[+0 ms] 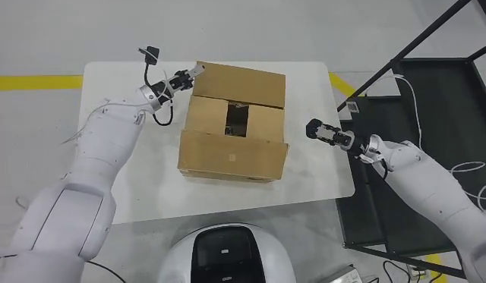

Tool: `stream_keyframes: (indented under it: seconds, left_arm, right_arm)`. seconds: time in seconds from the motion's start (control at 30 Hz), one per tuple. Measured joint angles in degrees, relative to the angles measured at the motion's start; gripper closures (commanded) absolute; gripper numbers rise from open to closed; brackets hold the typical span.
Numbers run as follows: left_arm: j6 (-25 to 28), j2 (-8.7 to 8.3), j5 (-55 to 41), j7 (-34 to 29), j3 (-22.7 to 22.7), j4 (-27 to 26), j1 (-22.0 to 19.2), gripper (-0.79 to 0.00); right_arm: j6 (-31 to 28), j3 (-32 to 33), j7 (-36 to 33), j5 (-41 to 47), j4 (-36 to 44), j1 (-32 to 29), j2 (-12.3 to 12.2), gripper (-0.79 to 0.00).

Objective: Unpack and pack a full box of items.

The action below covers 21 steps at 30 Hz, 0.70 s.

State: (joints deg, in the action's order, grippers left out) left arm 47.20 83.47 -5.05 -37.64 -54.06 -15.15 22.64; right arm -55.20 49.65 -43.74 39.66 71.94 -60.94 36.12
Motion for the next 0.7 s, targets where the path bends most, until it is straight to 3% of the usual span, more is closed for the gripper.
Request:
stream_keyframes:
  seconds: [0.33, 0.5, 0.7]
  left_arm:
    - [2.5, 1.19, -7.6, -5.8, -2.3, 1.5, -1.1, -0.785]
    - [5.1, 0.60, -14.3, -14.1, -4.8, 0.5, -0.8, -0.785]
    - [1.7, -1.06, -17.4, -17.7, -5.2, -5.9, 1.1, -0.785]
  right_arm:
    - [5.2, 4.4, -0.7, -0.2, 8.1, -6.0, -1.2, -0.785]
    - [7.2, 5.6, -5.2, 1.1, 12.7, -8.6, -1.6, -0.785]
    - [10.9, 5.4, -6.6, 0.3, 15.0, -9.7, -1.1, -0.785]
